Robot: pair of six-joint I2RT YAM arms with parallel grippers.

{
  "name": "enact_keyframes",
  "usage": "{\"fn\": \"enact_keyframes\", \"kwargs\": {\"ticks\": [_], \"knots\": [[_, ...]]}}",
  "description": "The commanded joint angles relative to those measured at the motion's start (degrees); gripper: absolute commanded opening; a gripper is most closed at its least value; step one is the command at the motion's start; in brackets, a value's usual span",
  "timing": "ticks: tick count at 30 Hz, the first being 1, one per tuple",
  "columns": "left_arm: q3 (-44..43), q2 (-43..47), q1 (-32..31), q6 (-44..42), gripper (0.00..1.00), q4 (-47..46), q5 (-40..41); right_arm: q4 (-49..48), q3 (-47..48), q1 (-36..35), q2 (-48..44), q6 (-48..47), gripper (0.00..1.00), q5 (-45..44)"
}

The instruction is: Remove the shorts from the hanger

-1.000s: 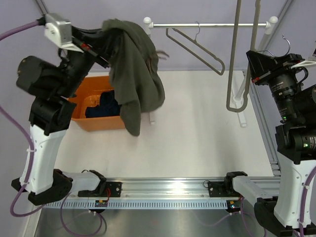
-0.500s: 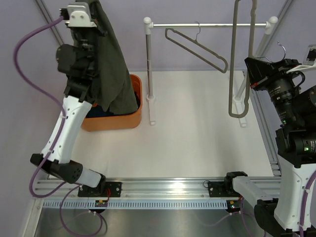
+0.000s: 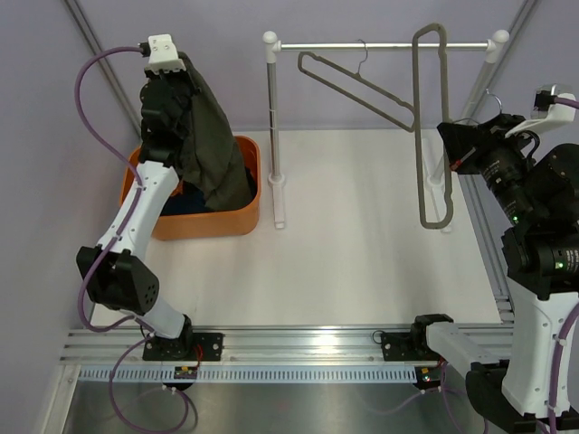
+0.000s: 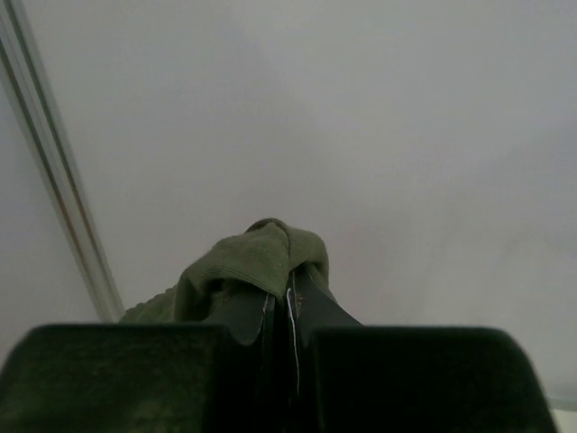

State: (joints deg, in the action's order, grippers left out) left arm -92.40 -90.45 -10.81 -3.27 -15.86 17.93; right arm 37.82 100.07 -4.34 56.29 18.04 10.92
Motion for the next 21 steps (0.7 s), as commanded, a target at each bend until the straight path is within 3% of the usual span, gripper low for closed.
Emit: {"fn": "enact_keyframes", "kwargs": {"ticks": [1,4,8,9,15,17,18,19,21], "knots": [[3.08,5.02,-0.27,7.03,0.0,-3.93,1.49,6.45,5.3,0.21,1.18,-3.09,0.0,0.25],[12.98,9.93,-0.27,11.6,0.06,-3.74,2.8,13.49,8.03,0.21,1.89,-4.42,0.0,-2.82],[21.18,14.16,-0.27,17.06,0.34,-1.47,8.86,19.73,8.74,0.21,1.46,-4.07,0.0,-5.37],[21.99,14.17,-0.27,18.63,0.36,-0.59,9.05,20.18,8.56,0.21,1.28,-4.07,0.0,-5.9],[23.49,12.58,-0.27,22.69,0.76,4.78,9.23,24.75,9.09,0.29,-0.48,-5.12,0.0,-16.36],[23.76,12.85,-0.27,23.39,0.8,4.61,8.61,25.37,9.79,0.29,-0.83,-5.56,0.0,-18.64],[23.58,13.02,-0.27,23.74,0.94,4.87,8.52,25.63,10.23,0.21,-0.57,-5.74,0.0,-19.09],[23.32,13.37,-0.27,24.18,0.99,6.18,8.78,25.89,10.58,0.21,-0.13,-6.0,0.0,-19.18],[22.36,13.72,-0.27,25.41,0.99,8.03,10.36,27.21,11.9,0.21,1.88,-6.44,0.0,-18.92]]}}
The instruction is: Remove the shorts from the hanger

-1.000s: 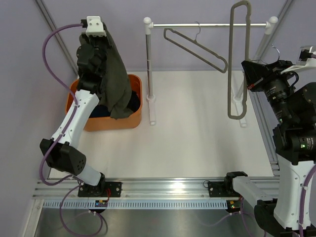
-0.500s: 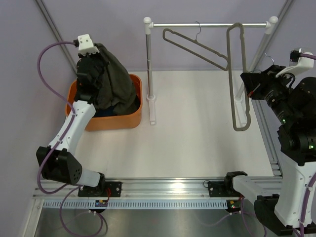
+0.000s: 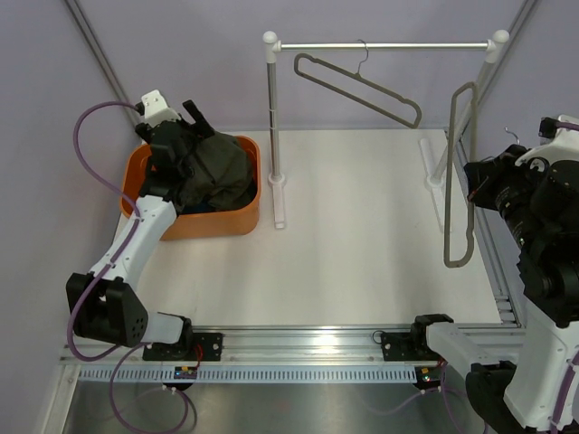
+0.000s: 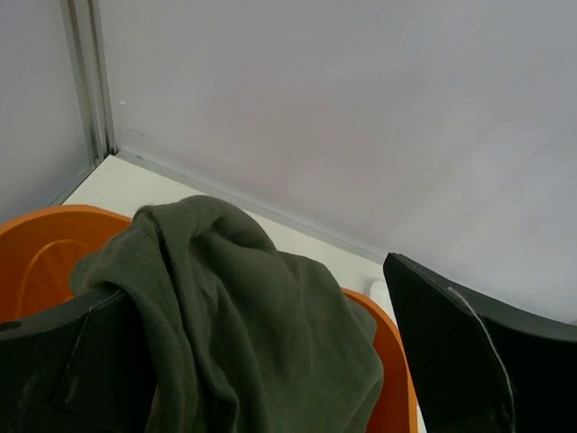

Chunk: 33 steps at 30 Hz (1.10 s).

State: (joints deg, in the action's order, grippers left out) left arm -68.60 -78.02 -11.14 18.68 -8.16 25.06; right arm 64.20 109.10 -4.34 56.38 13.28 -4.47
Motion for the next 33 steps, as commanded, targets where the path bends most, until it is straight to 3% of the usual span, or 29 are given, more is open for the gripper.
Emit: {"fn": "enact_keyframes", "kwargs": {"ticks": [1,10,15,21,27,33], "knots": [[-1.54,1.99,0.06,3.73,0.99,1.65,3.5,1.18,3.31,0.21,2.67,-2.98,0.0,-3.44],[-3.64,9.11,0.06,5.49,0.99,11.91,4.48,3.83,6.66,0.21,12.87,-7.82,0.0,-8.26],[-7.25,12.71,-0.03,6.02,0.99,17.56,0.87,-1.61,4.98,0.21,16.56,-9.14,0.0,-11.79],[-12.78,11.67,0.15,2.94,0.99,24.07,4.74,-9.88,5.86,0.38,22.89,-11.78,0.0,-14.69],[-10.16,13.94,0.15,3.47,0.99,20.74,2.28,-13.32,7.88,0.56,29.4,-14.93,0.0,-5.66],[-9.8,14.21,0.15,2.51,0.99,20.56,2.63,-14.46,4.11,0.56,28.26,-13.63,0.0,2.09]]}}
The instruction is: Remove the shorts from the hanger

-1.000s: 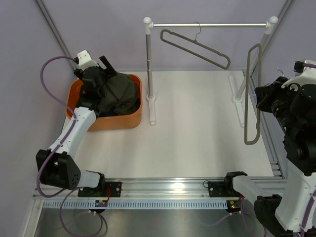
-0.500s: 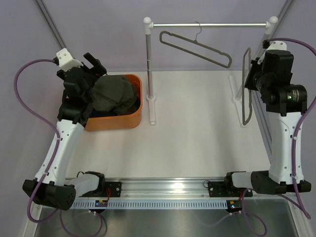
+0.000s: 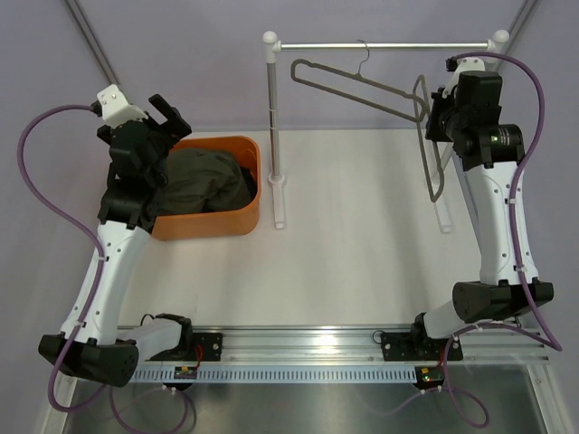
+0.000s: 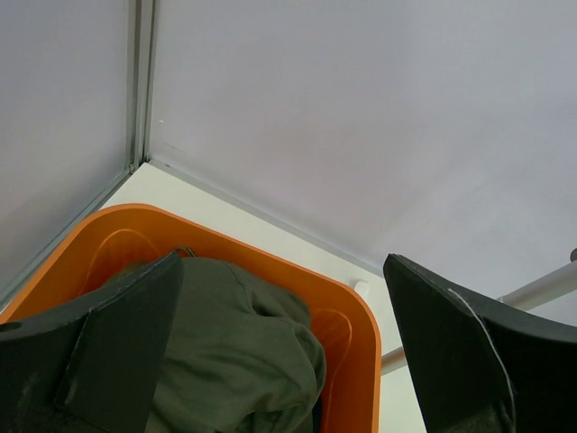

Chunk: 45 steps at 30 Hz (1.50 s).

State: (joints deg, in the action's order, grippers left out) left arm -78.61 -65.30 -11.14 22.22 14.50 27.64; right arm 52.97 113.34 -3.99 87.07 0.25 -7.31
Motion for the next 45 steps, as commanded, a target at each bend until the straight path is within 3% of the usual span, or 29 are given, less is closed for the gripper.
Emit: {"fn": "enact_keyframes", "kwargs": {"ticks": [1,7,15,24,28,32,45], "knots": [[0.21,1.49,0.15,-0.95,0.99,-2.2,-0.04,-2.96,-1.79,0.3,-3.91,-0.6,0.0,5.9],[1.09,1.58,0.15,-0.77,0.99,-2.29,-0.48,-2.18,-9.09,0.3,-10.86,0.98,0.0,9.05],[1.27,2.28,0.15,-0.16,0.99,-2.02,-1.01,-2.17,-12.0,0.21,-15.35,0.36,0.0,8.28],[1.0,2.46,0.15,-1.91,0.99,-1.14,1.54,-8.32,-4.36,0.21,-6.66,2.12,0.0,7.14],[1.44,2.89,0.15,-2.53,0.99,-1.67,2.07,-11.13,2.58,0.21,-0.59,2.04,0.0,1.86],[1.88,3.42,0.15,-3.14,0.99,-2.2,2.33,-9.64,11.19,0.3,6.09,1.15,0.0,1.68],[3.2,3.42,0.15,-3.85,0.99,-3.95,0.14,-12.36,24.81,0.21,18.21,1.33,0.0,1.42]]}}
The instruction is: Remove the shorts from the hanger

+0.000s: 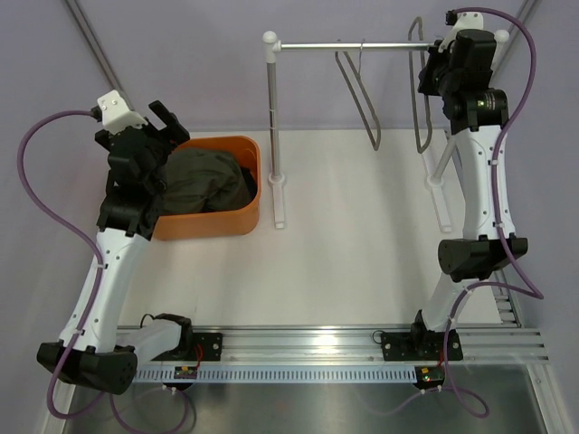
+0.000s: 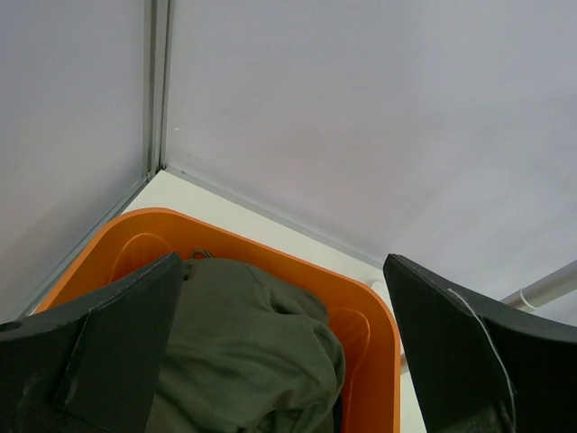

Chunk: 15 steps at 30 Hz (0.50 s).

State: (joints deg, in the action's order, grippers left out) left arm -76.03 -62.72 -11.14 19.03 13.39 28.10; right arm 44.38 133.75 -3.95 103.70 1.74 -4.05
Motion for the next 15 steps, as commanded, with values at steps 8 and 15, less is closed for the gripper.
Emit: {"fn": "enact_keyframes", "kwargs": {"ticks": [8,15], "knots": [[1.32,0.58,0.15,-1.8,0.99,-3.02,0.2,-3.51,11.09,0.17,8.71,1.6,0.0,-0.52],[1.59,0.75,0.15,-1.8,0.99,-3.02,-0.41,-5.96,5.22,-0.19,8.02,2.57,0.0,-1.04]]}}
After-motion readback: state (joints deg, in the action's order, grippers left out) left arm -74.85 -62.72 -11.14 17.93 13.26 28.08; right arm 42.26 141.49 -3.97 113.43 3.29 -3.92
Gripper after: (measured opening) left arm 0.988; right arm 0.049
